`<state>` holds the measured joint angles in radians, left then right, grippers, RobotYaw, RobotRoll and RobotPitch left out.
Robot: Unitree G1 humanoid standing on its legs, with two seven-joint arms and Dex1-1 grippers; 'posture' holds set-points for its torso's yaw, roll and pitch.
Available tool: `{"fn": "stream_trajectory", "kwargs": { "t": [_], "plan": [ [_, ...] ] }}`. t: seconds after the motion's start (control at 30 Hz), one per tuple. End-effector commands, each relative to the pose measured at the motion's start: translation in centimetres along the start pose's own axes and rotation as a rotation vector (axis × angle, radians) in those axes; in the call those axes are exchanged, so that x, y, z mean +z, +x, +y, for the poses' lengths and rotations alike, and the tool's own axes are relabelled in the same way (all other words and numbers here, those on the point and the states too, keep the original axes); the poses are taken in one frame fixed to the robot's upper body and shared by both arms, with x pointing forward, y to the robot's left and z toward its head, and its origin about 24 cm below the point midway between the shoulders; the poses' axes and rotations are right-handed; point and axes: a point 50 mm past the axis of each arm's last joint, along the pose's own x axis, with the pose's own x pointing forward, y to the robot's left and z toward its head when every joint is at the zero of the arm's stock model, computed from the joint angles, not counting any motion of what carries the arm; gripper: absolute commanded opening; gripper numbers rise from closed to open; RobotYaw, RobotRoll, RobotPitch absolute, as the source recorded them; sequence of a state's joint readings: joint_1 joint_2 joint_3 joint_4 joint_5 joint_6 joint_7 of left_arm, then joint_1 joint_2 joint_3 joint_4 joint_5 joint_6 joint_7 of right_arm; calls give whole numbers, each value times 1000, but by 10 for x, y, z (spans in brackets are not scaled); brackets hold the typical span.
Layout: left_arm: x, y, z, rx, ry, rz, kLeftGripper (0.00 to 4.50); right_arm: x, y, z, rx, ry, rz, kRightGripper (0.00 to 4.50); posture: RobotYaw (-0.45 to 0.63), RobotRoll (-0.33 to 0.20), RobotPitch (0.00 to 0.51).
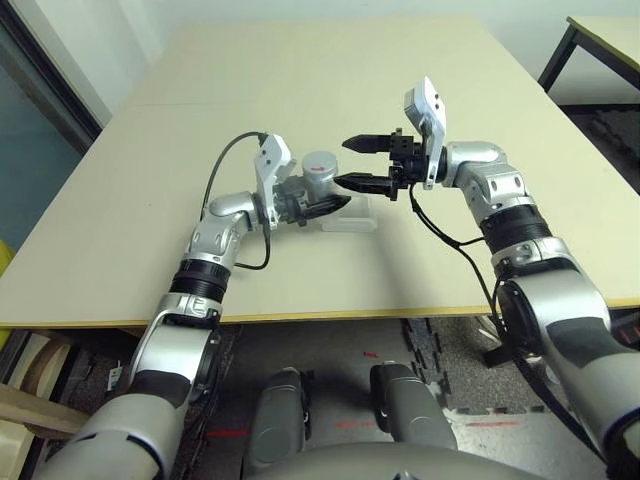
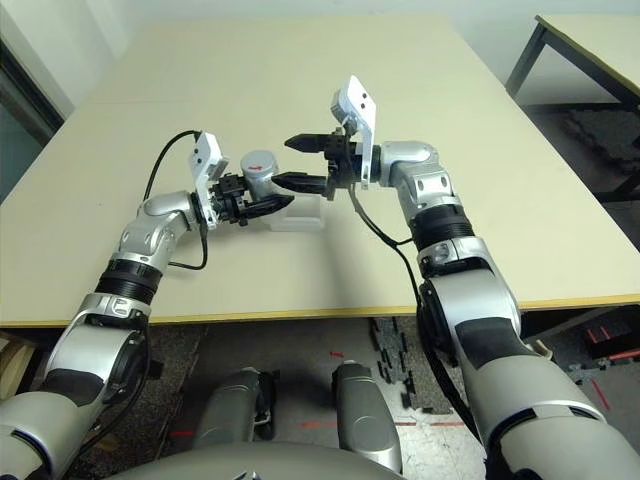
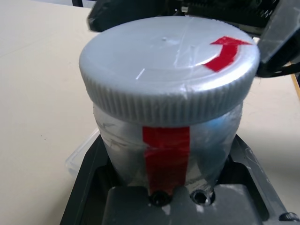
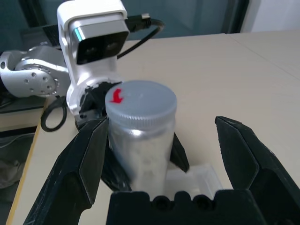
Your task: Pour the medicine from the bottle into the box.
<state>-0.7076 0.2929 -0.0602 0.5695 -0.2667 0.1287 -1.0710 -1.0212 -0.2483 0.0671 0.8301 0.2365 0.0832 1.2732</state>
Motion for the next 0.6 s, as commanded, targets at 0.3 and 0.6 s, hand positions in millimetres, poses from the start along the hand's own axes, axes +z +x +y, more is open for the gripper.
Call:
{"fn": "stream_trajectory", "kwargs": {
  "t": [0.3,0.6],
  "plan": [
    [-5,5,-2,-14,6,49,2649,6,17,2,51,-9,-16,4500,-196,0,87],
    [-6,5,0,-9,6,57,2649,8,21,4,73,6,-30,4500,-197,0,90]
  ]
}}
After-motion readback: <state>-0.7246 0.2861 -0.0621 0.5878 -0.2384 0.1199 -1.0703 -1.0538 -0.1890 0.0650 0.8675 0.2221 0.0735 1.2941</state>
